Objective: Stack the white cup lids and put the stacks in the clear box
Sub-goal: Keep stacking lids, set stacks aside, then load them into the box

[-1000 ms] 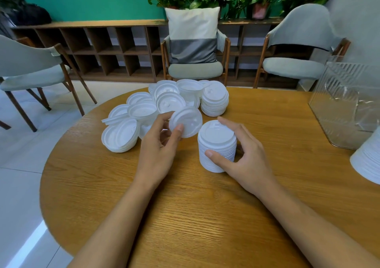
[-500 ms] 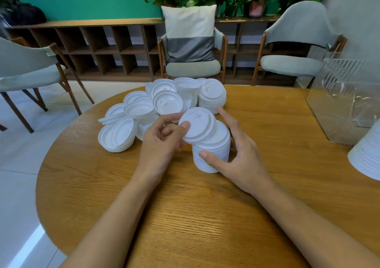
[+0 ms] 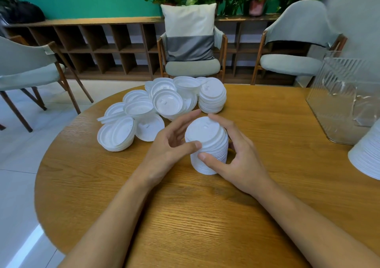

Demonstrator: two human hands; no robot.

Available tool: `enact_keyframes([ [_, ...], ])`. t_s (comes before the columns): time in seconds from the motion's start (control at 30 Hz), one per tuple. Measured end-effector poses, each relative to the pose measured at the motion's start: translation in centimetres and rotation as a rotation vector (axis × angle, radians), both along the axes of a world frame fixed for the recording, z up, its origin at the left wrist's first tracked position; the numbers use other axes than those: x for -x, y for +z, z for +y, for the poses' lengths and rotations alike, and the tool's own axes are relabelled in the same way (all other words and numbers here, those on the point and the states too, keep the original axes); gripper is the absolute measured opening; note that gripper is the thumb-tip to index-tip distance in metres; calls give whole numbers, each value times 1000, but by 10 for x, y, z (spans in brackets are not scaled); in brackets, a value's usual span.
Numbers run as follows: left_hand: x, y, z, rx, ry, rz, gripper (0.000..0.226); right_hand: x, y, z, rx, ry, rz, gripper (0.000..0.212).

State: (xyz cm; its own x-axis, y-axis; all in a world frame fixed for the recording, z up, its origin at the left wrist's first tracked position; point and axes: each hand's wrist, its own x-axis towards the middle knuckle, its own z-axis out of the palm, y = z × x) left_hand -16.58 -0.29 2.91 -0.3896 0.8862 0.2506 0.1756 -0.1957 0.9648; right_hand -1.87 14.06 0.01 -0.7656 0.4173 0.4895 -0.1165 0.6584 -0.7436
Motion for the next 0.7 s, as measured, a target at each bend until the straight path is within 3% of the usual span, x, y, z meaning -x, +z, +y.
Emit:
enact_keyframes([
  [0.2,-8,-4,4,16,261,132,61,2,1,-3,80,0,15,93],
  [0.37,-14,-9,10,-17,429,283,60,2,-1,-2,67,0,12,90],
  [0.7,-14,-12,12,53,369,206,60,0,-2,-1,53,-1,-23,80],
])
